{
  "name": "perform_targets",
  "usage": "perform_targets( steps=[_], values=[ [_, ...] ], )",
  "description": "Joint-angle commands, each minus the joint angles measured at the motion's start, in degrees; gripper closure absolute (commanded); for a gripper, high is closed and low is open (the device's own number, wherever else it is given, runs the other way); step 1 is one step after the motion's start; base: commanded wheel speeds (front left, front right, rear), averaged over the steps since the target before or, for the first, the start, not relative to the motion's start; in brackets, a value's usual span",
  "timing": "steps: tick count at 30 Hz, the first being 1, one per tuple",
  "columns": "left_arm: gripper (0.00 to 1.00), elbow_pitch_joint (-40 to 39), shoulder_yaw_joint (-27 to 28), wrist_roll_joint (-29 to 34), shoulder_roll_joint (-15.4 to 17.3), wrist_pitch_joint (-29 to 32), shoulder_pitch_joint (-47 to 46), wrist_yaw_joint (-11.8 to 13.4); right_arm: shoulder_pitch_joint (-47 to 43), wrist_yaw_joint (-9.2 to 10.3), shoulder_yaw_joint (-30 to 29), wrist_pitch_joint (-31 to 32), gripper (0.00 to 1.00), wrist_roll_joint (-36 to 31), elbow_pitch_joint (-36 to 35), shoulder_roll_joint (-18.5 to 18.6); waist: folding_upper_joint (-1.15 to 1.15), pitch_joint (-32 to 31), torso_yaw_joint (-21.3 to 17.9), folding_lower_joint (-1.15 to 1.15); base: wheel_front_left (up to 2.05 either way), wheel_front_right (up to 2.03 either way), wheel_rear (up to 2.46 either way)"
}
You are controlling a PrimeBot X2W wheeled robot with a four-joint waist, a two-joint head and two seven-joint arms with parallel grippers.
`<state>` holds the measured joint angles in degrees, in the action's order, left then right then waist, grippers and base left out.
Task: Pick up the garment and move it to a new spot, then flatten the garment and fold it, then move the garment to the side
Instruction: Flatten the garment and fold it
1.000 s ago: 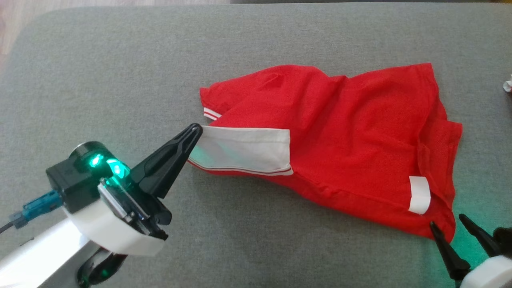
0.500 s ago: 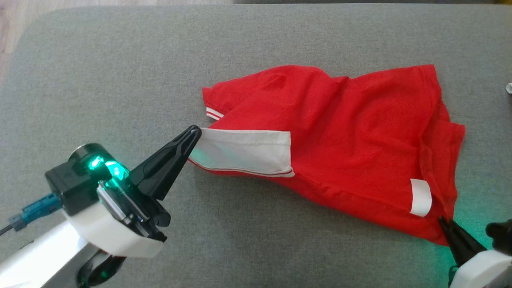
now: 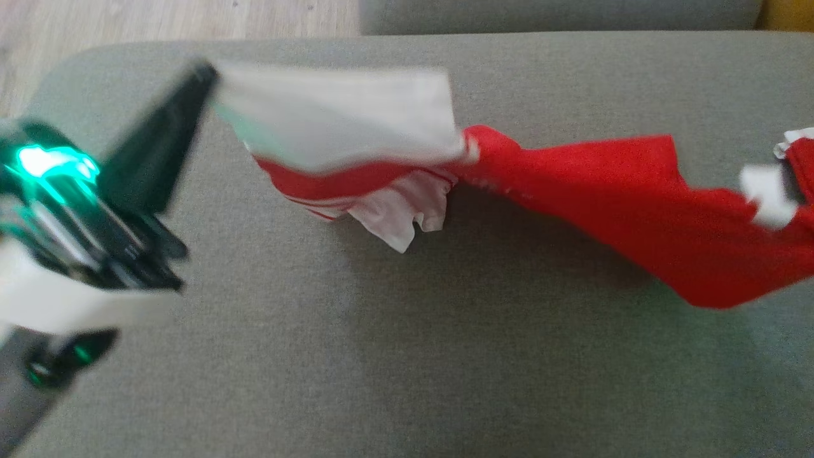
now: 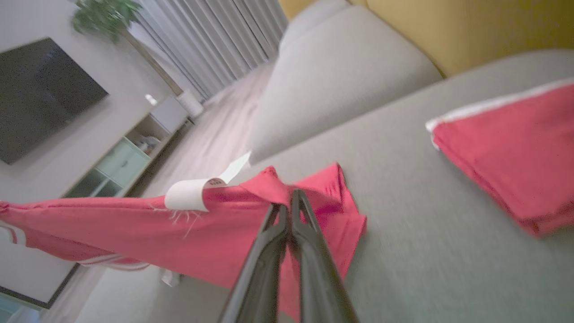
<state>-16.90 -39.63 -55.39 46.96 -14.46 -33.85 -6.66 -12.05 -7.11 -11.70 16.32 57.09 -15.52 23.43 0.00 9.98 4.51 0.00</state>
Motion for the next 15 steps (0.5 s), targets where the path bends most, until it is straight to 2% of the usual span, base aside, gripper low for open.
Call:
perform_targets(
  steps=[1,8,9,11,13,15],
  values=[
    [1.00,-2.29,5.07,-1.17,3.51,-0.53,-5.29,-0.49,2.91,-0.37,-1.88,1.06,1.00,2.21,-3.65,3.38,0.00,-0.69,-0.49,0.00,0.00,0.00,0.00],
    [1.00,-7.54,7.63,-8.94,5.81,2.00,-16.73,-0.79,13.79,-0.37,-9.87,5.91,1.00,13.33,-9.48,8.92,0.00,-1.48,-1.97,0.00,0.00,0.00,0.00],
    [1.00,-7.54,7.63,-8.94,5.81,2.00,-16.73,-0.79,13.79,-0.37,-9.87,5.91,1.00,13.33,-9.48,8.92,0.00,-1.48,-1.97,0.00,0.00,0.00,0.00],
    [1.00,-8.05,7.99,-13.10,5.31,3.21,-20.86,-0.80,17.62,-0.37,-11.15,7.95,1.00,13.99,-8.82,11.64,0.00,-1.38,-2.25,0.00,0.00,0.00,0.00],
    [1.00,-7.02,6.45,-14.26,6.30,6.47,-24.32,-0.81,20.35,-0.37,-9.99,10.76,1.00,11.82,-7.47,15.31,0.00,-0.89,-2.46,0.00,0.00,0.00,0.00],
    [1.00,-4.97,4.92,-14.87,6.15,8.22,-27.13,-0.81,24.26,-0.37,-7.83,12.39,1.00,10.73,-5.53,16.97,0.00,0.13,-2.89,0.00,0.00,0.00,0.00]
  ],
)
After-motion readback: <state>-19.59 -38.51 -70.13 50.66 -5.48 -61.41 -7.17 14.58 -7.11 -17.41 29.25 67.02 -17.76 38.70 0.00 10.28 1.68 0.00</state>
